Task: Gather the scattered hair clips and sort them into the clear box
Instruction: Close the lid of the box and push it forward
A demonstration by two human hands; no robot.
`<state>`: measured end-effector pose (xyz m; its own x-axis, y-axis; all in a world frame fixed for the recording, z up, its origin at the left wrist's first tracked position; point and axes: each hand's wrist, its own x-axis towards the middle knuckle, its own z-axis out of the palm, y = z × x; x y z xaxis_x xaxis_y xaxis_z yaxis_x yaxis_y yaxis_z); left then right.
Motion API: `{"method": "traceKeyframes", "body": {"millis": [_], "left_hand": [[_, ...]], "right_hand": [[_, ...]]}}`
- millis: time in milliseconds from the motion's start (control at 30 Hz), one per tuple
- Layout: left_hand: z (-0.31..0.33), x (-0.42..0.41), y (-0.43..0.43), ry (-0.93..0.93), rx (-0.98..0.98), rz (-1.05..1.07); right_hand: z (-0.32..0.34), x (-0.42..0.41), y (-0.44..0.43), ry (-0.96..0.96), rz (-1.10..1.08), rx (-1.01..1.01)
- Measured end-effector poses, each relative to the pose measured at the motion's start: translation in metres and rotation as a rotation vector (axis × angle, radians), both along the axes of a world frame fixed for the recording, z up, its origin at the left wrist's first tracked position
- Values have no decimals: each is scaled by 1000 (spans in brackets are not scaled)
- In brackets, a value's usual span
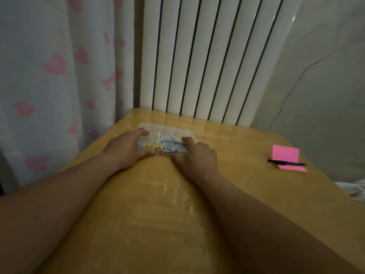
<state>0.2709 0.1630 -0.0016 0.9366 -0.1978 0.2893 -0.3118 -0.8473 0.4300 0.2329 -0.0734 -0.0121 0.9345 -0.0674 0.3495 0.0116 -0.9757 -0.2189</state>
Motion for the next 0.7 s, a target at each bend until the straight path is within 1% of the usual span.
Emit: {"method": "traceKeyframes", "body": {"millis": [300, 700], "left_hand": [[-10, 5, 1, -77, -5, 1], [-10, 7, 1, -29, 4, 0]], "right_hand": [[-6, 2, -1, -35, -4, 39], [-8, 3, -1, -42, -22, 18]]}}
